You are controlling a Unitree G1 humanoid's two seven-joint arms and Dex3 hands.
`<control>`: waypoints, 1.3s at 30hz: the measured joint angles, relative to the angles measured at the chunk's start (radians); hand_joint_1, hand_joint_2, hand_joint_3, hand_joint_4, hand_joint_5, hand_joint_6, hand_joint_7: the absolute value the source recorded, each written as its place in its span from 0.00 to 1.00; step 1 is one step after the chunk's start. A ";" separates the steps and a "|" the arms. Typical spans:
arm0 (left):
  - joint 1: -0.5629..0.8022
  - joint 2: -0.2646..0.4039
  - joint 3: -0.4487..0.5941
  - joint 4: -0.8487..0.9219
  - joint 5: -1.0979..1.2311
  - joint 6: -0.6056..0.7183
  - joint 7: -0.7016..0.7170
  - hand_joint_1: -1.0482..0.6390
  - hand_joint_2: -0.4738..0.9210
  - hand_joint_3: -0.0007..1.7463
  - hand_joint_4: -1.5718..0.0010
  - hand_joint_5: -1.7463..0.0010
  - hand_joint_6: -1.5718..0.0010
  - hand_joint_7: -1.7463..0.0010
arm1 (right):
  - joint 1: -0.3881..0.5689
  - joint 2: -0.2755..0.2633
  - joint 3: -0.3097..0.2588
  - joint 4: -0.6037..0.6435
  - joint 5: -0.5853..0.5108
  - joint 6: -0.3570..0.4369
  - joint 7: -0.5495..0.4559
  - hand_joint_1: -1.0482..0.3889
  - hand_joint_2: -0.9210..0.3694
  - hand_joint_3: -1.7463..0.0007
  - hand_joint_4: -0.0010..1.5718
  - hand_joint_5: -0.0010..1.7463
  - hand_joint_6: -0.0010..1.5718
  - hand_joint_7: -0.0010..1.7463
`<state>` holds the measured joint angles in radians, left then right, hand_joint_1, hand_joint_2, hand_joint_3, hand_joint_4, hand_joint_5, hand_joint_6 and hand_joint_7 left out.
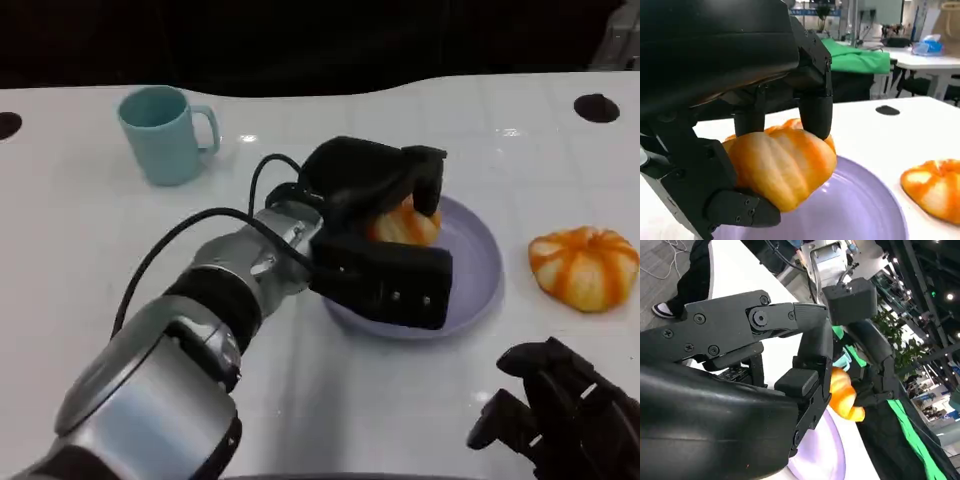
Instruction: Grasp the bread from the table and place it into the plate.
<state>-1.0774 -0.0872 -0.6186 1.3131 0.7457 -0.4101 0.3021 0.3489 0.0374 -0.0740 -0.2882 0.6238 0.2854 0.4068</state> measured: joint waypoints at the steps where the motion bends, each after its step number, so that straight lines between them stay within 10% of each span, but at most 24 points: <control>1: 0.000 -0.003 -0.004 0.000 0.001 0.003 0.000 0.53 0.85 0.32 0.47 0.00 0.61 0.00 | 0.001 0.001 0.002 -0.001 0.000 0.000 0.000 0.36 0.00 0.88 0.40 0.86 0.44 0.57; 4: 0.000 -0.012 -0.004 0.003 -0.004 0.007 -0.039 0.54 0.94 0.20 0.54 0.00 0.65 0.01 | 0.002 0.001 0.004 -0.001 0.000 0.000 0.000 0.36 0.00 0.88 0.40 0.86 0.44 0.57; 6: 0.000 -0.018 0.005 0.006 -0.016 0.010 -0.080 0.55 0.99 0.14 0.55 0.48 0.51 0.53 | 0.003 0.002 0.005 -0.001 0.001 0.000 0.000 0.37 0.00 0.88 0.40 0.85 0.44 0.56; 10: 0.000 -0.027 0.037 0.009 -0.056 0.030 -0.179 0.55 1.00 0.12 0.52 0.65 0.42 0.74 | 0.003 0.004 0.004 -0.001 0.009 0.000 0.002 0.37 0.00 0.88 0.40 0.85 0.44 0.56; 14: 0.000 -0.029 0.037 0.009 -0.056 0.029 -0.232 0.40 1.00 0.11 0.81 0.85 0.77 0.97 | 0.003 0.005 0.005 -0.001 0.009 0.000 0.001 0.36 0.00 0.88 0.41 0.85 0.45 0.55; 24: -0.021 -0.032 -0.009 0.009 -0.018 0.053 -0.318 0.13 1.00 0.24 1.00 0.99 0.95 1.00 | 0.002 0.005 0.005 -0.001 0.007 0.000 0.000 0.36 0.00 0.88 0.41 0.85 0.45 0.56; 39: -0.040 -0.005 0.137 -0.010 -0.184 0.003 -0.550 0.05 1.00 0.32 0.98 0.99 0.96 0.99 | -0.003 0.004 0.001 -0.001 0.008 0.000 0.000 0.36 0.00 0.87 0.41 0.85 0.44 0.56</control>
<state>-1.1172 -0.0918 -0.4820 1.3035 0.5615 -0.4068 -0.2483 0.3457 0.0418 -0.0731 -0.2888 0.6315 0.2853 0.4064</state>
